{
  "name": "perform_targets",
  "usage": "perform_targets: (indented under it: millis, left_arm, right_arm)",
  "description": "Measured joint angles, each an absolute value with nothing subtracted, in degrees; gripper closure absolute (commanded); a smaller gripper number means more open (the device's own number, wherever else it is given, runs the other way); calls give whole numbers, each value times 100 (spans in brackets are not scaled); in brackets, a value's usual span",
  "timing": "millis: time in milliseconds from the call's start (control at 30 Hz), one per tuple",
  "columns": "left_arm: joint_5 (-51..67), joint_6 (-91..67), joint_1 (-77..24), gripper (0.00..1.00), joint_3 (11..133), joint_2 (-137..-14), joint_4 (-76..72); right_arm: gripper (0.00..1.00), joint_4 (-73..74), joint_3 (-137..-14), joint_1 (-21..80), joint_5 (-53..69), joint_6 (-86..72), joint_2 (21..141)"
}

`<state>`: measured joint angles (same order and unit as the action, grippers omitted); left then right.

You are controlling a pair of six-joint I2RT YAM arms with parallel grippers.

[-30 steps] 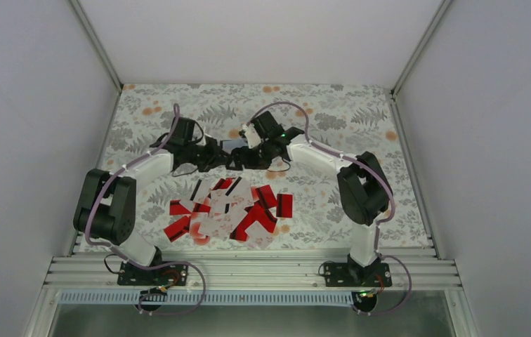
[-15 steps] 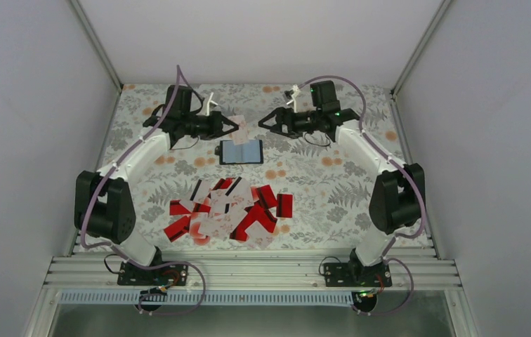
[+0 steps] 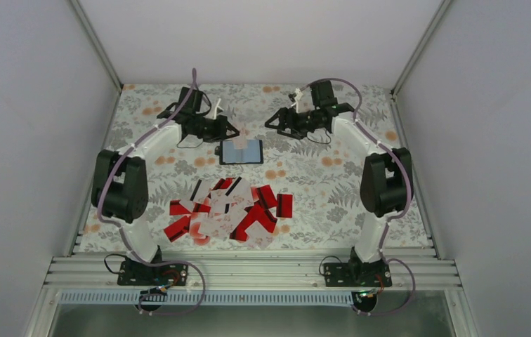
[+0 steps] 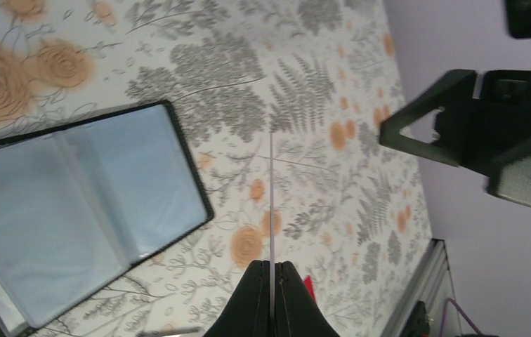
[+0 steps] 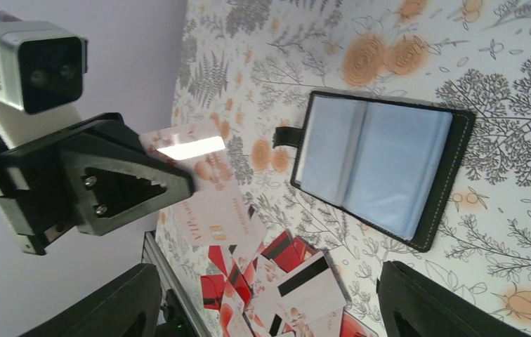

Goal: Put the credit cards into the card holder

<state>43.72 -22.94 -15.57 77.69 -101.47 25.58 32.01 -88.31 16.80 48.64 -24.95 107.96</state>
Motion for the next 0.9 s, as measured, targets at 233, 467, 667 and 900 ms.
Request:
perform_targets:
  millis: [233, 467, 667, 900]
  left_arm:
    - [3785, -2414, -1772, 98, 8213, -11118, 2585]
    - [3459, -2429, -1852, 98, 8836, -11736, 2764]
    - [3105, -2246, -1804, 98, 9054, -11904, 3057]
    - [2902, -2130, -1610, 98, 9052, -11904, 3208]
  right_arm:
    - [26, 3308, -9041, 1680, 4827, -2388, 11244]
    - [32, 3245, -9144, 1680, 4952, -2377, 11513]
    - [35, 3124, -9415, 1680, 5310, -2416, 12092]
    - [39, 3087, -9736, 1710, 5666, -2440, 12682]
